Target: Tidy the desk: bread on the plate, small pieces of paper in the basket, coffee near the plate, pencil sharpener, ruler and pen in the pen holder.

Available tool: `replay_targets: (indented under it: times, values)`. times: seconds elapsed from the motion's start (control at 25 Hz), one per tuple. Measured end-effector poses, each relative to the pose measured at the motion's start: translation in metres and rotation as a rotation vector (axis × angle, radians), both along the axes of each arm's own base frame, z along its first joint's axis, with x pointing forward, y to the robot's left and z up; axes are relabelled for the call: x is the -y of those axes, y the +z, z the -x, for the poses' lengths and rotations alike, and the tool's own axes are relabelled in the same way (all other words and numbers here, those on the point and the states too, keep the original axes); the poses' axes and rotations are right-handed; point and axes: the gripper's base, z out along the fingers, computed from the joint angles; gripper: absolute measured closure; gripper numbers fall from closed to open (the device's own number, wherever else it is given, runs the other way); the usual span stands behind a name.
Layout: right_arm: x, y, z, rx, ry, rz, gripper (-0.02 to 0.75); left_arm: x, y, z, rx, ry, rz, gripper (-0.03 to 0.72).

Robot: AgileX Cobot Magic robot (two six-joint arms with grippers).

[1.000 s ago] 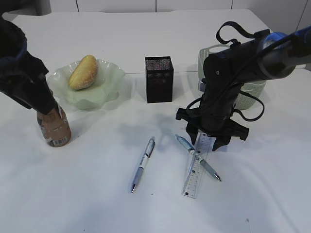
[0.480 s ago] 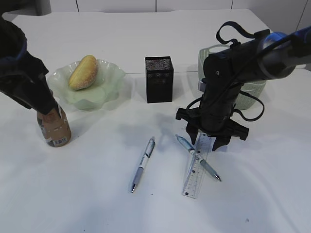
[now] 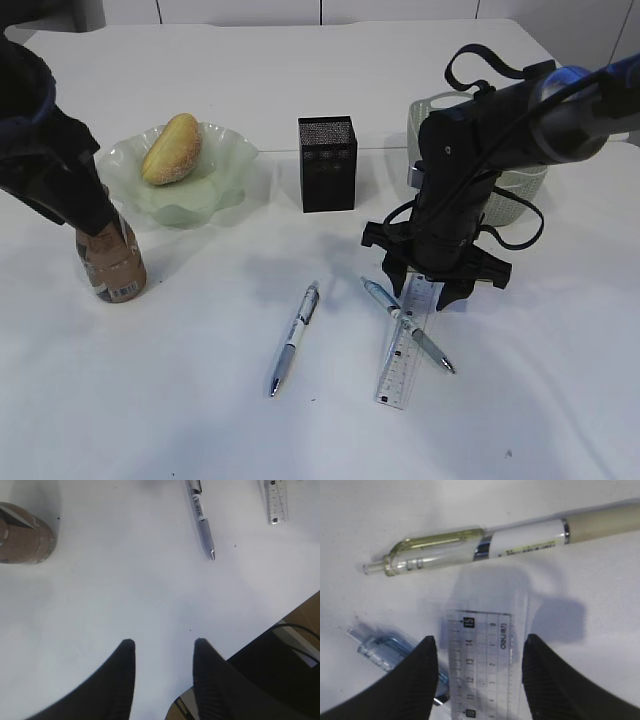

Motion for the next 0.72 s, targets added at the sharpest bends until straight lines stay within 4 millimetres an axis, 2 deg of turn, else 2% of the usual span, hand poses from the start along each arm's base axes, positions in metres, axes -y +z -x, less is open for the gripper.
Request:
replay_targets:
  times: [0.2,0.24,0.28,0.72]
  values:
    - [0.0000,0.0000,0.0000,0.000,0.000,0.000,0.344,0.0000,0.0000,0.0000,0.000,0.000,0.000,0.420]
    - [0.0000,0.0000,0.0000,0.000,0.000,0.000,0.400,0.0000,0.0000,0.0000,0.000,0.000,0.000,0.420]
    - [0.0000,0.0000,0.0000,0.000,0.000,0.000,0.419,0.0000,0.0000,0.0000,0.000,0.000,0.000,0.420]
    - [0.0000,0.0000,0.0000,0.000,0.000,0.000,0.428,0.0000,0.0000,0.0000,0.000,0.000,0.000,0.420]
